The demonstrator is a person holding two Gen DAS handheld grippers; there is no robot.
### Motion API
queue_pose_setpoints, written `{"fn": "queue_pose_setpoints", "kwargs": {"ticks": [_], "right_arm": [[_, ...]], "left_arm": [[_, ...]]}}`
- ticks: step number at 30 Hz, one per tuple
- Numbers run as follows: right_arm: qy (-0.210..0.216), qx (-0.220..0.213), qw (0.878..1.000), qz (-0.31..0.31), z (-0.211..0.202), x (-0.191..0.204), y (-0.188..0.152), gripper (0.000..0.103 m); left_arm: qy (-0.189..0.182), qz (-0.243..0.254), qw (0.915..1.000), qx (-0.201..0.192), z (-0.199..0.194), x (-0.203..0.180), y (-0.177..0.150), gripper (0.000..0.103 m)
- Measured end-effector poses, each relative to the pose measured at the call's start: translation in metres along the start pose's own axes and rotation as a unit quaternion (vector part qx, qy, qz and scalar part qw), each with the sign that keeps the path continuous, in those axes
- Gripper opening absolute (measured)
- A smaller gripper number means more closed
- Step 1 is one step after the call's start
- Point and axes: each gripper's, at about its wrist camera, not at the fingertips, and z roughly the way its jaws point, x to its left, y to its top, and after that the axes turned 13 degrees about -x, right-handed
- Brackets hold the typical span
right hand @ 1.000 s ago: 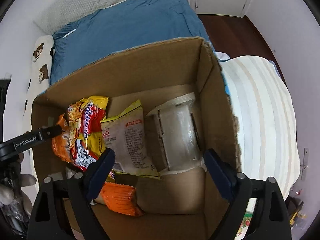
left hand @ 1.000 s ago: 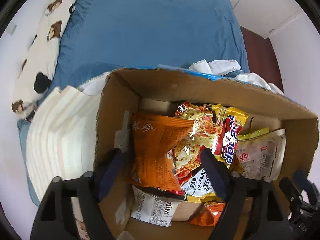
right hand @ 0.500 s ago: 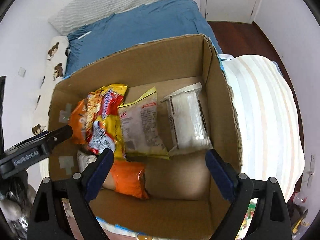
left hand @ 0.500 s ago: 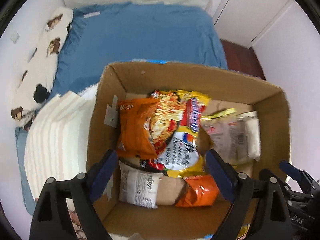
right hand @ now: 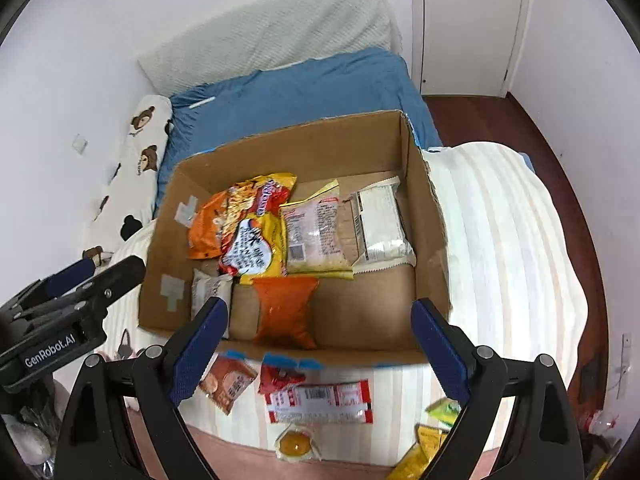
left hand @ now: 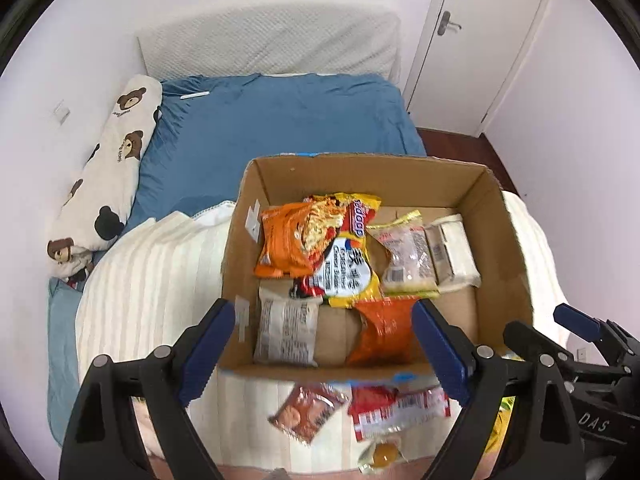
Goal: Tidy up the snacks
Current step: 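Carry both packs into the cardboard box and open both grippers, then grasp the brown biscuit packet with the left gripper while the right gripper grasps the yellow packet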
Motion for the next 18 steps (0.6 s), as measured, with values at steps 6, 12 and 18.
{"fn": "queue_pose_setpoints", "kwargs": {"ticks": [6,12,18], "right_arm": [[0.015,-0.010,1.000,0.017,-0.038,-0.008,-0.026,0.095],[0.008,0.009,0.998,0.055,-0.053,-0.046,-0.076,0.095],[-0.028,0.050,0.990,0.130,-0.041,-0.110,-0.133,0.095]], "left_arm": [[-0.006,-0.012,0.9998,-0.017,-0.036,-0.003,-0.030,0.090],[0.000,-0.013,0.9995,0.027,-0.029,-0.014,-0.091,0.090],[0.005,0.025,0.9939,0.108,0.018,-0.038,-0.155,0.090]]}}
